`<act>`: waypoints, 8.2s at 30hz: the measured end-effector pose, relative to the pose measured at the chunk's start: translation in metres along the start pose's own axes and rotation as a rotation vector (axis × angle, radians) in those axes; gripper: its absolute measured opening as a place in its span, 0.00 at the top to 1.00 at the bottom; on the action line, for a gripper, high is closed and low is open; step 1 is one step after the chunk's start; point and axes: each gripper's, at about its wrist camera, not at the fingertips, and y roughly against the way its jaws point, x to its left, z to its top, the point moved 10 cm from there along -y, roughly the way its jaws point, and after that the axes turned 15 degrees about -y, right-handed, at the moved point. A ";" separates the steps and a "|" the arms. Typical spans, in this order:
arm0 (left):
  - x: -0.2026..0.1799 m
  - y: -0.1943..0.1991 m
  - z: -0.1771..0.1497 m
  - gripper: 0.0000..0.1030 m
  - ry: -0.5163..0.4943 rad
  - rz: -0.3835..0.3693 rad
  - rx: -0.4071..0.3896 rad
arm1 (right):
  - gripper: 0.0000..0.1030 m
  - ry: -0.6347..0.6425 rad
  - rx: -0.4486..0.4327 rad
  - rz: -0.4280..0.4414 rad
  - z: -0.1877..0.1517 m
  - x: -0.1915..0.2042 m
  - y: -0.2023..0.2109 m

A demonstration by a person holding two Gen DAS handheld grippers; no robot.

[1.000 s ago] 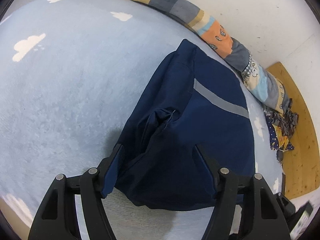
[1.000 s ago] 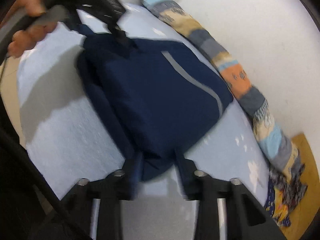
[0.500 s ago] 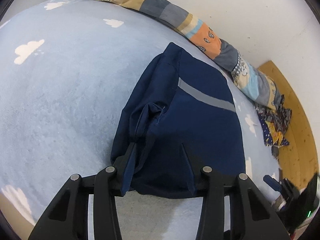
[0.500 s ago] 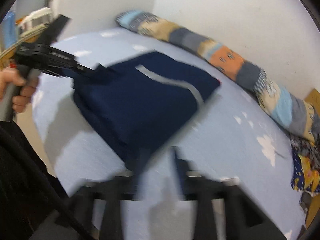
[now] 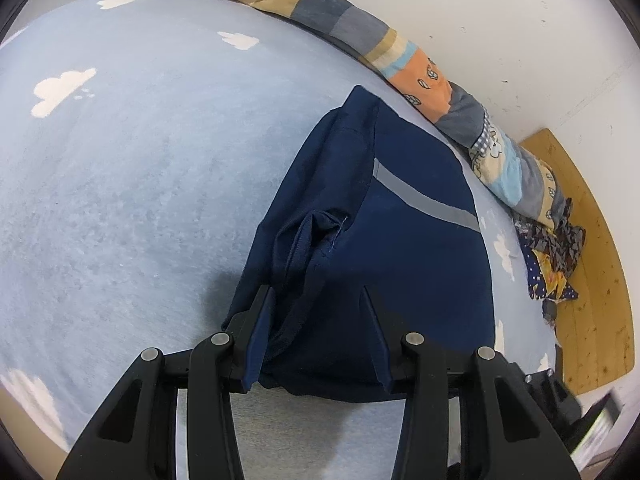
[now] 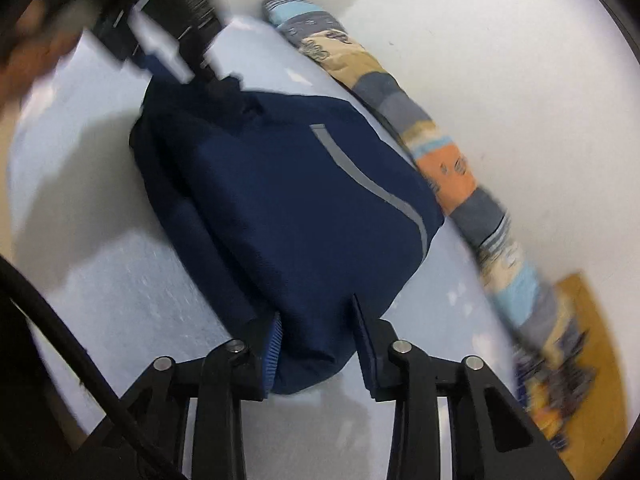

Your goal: Fold large clothes

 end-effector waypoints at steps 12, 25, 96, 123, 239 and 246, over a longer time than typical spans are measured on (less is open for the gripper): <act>-0.011 0.003 0.002 0.59 -0.091 0.075 -0.010 | 0.46 -0.193 0.095 0.207 -0.018 -0.027 0.010; -0.070 -0.041 -0.014 0.54 -0.439 0.179 0.119 | 0.25 -0.572 0.018 0.439 0.018 -0.092 0.037; -0.014 -0.141 0.114 0.22 -0.182 0.240 0.147 | 0.50 -0.901 0.271 0.547 0.034 -0.093 -0.070; 0.030 -0.080 0.047 0.14 0.040 -0.152 0.219 | 0.30 -1.155 0.353 0.684 -0.002 -0.132 -0.084; -0.181 -0.051 -0.071 0.35 -0.456 0.168 -0.002 | 0.55 -0.716 0.276 0.293 -0.099 -0.111 0.039; -0.166 -0.066 -0.082 0.33 -0.469 0.236 0.008 | 0.55 -0.758 0.293 0.298 -0.109 -0.110 0.033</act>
